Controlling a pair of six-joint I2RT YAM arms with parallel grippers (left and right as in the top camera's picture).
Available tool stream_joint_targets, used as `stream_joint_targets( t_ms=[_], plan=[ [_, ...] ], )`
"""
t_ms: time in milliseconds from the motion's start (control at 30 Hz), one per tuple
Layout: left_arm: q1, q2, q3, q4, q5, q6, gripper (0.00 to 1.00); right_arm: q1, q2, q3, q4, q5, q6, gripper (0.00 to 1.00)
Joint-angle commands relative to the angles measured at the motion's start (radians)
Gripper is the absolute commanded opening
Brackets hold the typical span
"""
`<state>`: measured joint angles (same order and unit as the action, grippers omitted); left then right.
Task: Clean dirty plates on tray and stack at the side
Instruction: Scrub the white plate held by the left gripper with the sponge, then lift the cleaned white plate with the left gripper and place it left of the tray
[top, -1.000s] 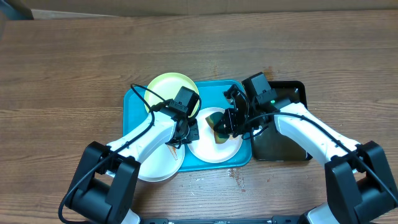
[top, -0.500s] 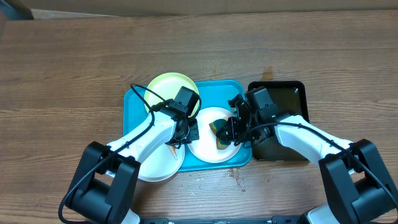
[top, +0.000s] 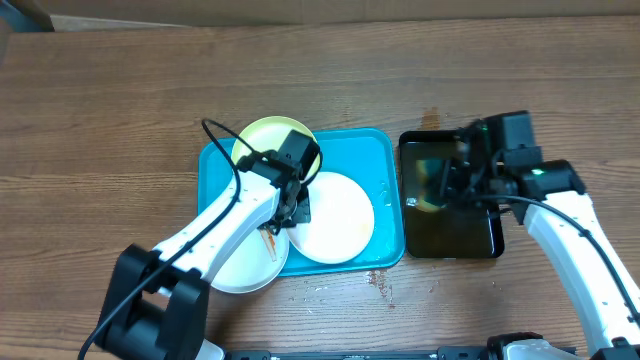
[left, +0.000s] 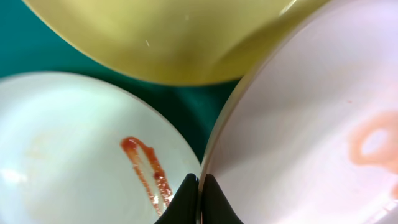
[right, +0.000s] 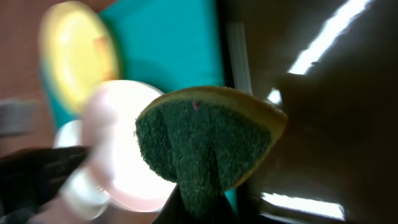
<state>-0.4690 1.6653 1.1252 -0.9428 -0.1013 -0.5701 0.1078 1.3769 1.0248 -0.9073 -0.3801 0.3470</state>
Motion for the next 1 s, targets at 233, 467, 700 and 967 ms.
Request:
stream_joint_targets(
  t_ms=[233, 467, 700, 967],
  plan=[
    [-0.077, -0.065, 0.269, -0.145, -0.362, 0.077, 0.04, -0.026, 0.040, -0.005, -0.051, 0.272, -0.018, 0.04],
    [-0.278, -0.065, 0.358, -0.219, -0.829, 0.085, 0.04, -0.026, 0.073, -0.127, 0.046, 0.275, -0.018, 0.04],
    [-0.445, -0.064, 0.358, -0.132, -0.924, 0.105, 0.04, -0.035, 0.078, -0.137, 0.066, 0.342, -0.037, 0.04],
    [-0.563, -0.064, 0.358, -0.014, -1.281, 0.268, 0.04, -0.036, 0.084, -0.137, 0.080, 0.388, -0.037, 0.17]
  ],
)
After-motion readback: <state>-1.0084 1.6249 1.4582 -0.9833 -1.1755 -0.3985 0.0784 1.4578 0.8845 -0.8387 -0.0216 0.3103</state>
